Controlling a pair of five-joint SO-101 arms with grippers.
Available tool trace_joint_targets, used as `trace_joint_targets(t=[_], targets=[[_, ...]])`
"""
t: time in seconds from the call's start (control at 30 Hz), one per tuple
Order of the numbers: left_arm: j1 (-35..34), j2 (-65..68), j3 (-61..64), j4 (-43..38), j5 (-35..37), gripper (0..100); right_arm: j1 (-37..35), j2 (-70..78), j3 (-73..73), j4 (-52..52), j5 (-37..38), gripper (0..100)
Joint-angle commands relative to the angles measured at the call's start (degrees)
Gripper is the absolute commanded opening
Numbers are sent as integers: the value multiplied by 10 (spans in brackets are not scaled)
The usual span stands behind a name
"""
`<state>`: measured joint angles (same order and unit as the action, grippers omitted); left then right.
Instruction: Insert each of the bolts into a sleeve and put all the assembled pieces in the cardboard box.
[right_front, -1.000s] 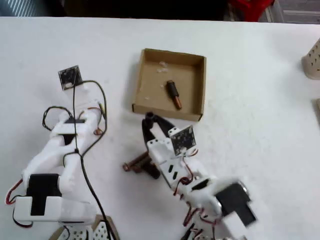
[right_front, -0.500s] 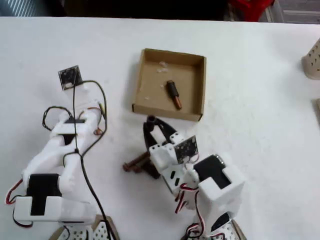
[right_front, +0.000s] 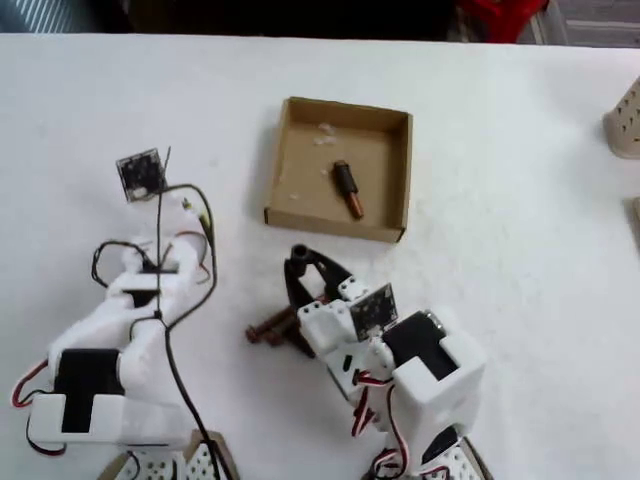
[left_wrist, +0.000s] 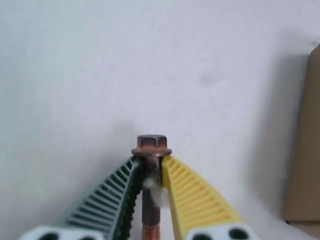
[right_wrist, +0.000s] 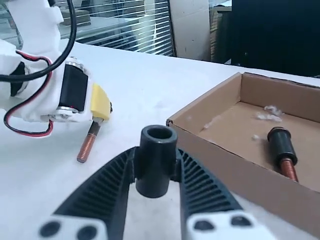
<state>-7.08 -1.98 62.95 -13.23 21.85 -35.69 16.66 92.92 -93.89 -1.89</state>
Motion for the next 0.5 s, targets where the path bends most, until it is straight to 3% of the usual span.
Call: trace_joint_targets(t=[0.0,0.17,0.37,0.47], targets=[[22,-29,16,-79,-4,23,-4,0,4,-15,-2,15],[36,-32,40,-129,-5,23,-5,0,4,0,-2,16],[71,-36,77,-194,-95,23,-6,0,4,6,-2,16],[83,-62,113,-243,-100,23,-6,0,4,6,-2,17]])
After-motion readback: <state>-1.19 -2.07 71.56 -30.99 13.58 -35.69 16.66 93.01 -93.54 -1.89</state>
